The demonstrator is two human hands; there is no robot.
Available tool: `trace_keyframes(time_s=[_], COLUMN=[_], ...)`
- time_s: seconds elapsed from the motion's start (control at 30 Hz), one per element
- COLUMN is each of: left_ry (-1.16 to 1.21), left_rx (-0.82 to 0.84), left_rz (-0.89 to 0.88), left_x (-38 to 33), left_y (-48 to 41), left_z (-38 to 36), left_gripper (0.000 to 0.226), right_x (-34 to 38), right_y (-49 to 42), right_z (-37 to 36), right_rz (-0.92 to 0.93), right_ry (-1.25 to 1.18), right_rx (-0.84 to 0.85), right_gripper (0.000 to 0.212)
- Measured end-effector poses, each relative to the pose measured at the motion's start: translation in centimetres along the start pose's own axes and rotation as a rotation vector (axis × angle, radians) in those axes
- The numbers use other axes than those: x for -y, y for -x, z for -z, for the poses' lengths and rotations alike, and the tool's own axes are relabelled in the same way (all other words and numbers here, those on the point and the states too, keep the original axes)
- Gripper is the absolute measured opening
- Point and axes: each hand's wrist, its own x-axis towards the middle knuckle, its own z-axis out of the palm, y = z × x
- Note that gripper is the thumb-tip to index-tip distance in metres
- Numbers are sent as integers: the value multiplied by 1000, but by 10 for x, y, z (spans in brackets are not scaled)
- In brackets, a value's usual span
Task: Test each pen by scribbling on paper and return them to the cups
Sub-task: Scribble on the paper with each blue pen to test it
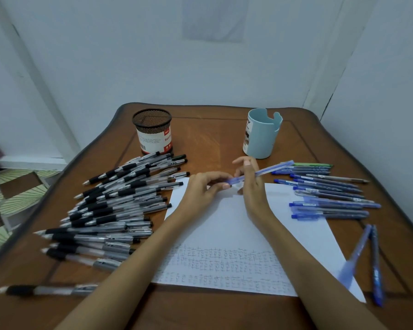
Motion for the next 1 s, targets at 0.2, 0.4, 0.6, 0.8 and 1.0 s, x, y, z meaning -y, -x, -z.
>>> trace_keyframes(time_s=[0.2,0.4,0.6,0.8,1.0], left_ry=[-79,-252,-439,-686,-826], left_rx=[52,35,-23,-64,49], left_rz=[-42,-52,-106,-54,-8], left_x=[9,3,8,22,33], left_y=[3,-15,-19,-15,-8], left_z=[2,19,41,51,57], left_gripper=[18,20,27,30,37], right_x=[-1,8,16,-4,-12], right_y=[1,6,0,-6,-4], right_z=[2,3,15,27,25], right_rz=[1,152,62,298,227], right_ry=[-17,-100,-161,851,1233], right_rx=[133,18,-203,24,209], right_gripper=[29,9,9,44,67])
